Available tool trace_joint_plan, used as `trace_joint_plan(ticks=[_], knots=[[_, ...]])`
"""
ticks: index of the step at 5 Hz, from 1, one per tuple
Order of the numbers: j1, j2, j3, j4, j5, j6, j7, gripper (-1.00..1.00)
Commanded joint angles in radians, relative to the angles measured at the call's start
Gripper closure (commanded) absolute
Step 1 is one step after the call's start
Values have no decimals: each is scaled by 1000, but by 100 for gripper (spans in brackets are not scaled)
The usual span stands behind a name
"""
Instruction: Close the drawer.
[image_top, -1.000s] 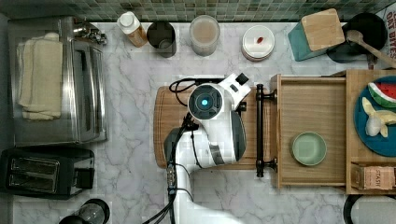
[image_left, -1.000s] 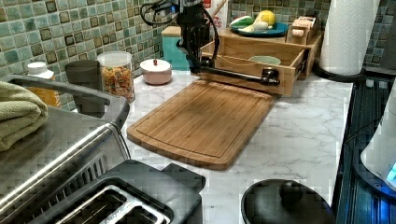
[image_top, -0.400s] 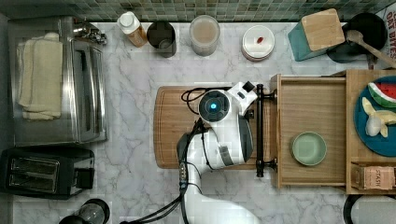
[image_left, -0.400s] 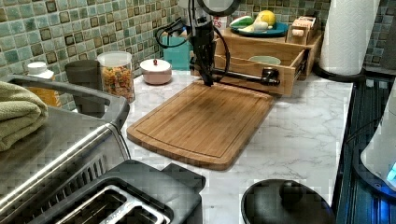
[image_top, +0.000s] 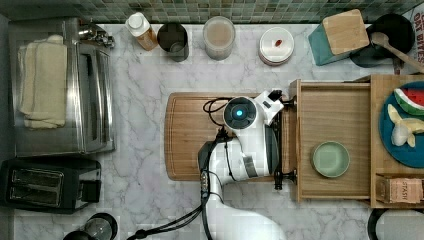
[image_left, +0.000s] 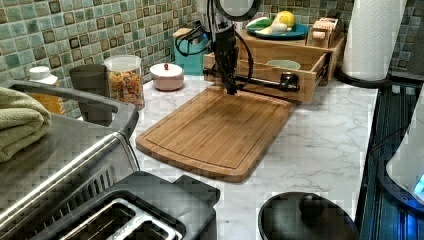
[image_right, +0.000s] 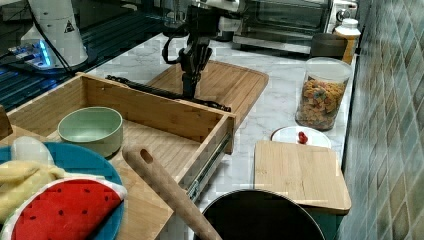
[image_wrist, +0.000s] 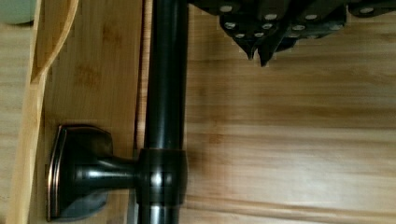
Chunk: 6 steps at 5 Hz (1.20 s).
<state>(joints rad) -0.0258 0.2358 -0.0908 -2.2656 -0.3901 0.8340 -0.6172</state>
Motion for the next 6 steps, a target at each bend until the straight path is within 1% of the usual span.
trace_joint_plan(ticks=[1,2,3,4,5,6], knots=[[-144,9,-71,102,82,-15,-227,100],[-181,-31,-89,92,37,11,-276,100],[-236,-30,-106,113,50,50,-369,100],[-306,-28,-119,129,114,108,-498,100],[-360,3,-125,203,149,85,-618,100],[-394,29,-146,292,194,11,-703,100]])
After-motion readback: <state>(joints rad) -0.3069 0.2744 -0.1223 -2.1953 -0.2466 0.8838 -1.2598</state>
